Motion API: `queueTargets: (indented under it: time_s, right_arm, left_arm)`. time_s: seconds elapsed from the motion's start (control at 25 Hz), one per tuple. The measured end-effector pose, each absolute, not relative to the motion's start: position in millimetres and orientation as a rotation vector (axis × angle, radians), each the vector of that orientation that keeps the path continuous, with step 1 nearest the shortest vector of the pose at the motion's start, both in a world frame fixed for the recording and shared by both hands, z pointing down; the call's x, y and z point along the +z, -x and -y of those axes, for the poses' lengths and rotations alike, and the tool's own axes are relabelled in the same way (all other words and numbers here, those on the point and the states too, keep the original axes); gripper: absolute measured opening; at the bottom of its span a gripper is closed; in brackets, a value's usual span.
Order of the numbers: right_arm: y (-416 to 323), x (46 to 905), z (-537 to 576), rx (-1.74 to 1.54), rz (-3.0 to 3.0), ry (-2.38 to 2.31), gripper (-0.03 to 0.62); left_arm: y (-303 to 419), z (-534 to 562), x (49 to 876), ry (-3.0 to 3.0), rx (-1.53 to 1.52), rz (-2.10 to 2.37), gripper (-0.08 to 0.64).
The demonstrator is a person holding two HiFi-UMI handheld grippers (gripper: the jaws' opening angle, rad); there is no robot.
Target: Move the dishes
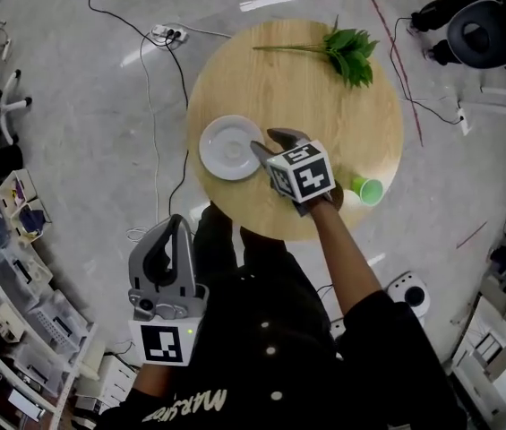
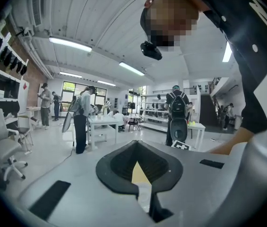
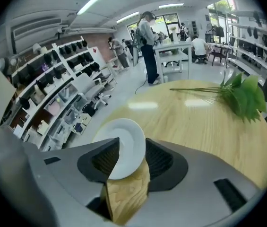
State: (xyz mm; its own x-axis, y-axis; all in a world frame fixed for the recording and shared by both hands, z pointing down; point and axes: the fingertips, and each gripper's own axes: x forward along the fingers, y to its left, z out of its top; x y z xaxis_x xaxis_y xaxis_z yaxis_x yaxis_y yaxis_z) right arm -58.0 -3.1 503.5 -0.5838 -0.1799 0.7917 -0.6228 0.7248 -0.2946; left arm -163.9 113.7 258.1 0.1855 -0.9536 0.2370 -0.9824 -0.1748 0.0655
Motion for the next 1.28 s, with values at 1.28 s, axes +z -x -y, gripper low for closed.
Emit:
queueTargets:
  time_s: [1.28]
  right_arm:
    - [62.7, 490.7, -13.6, 0.986, 2.121, -0.746, 0.026]
  left_arm:
    - [187.0, -113.4, 287.3, -2.186, 0.232, 1.854, 0.011]
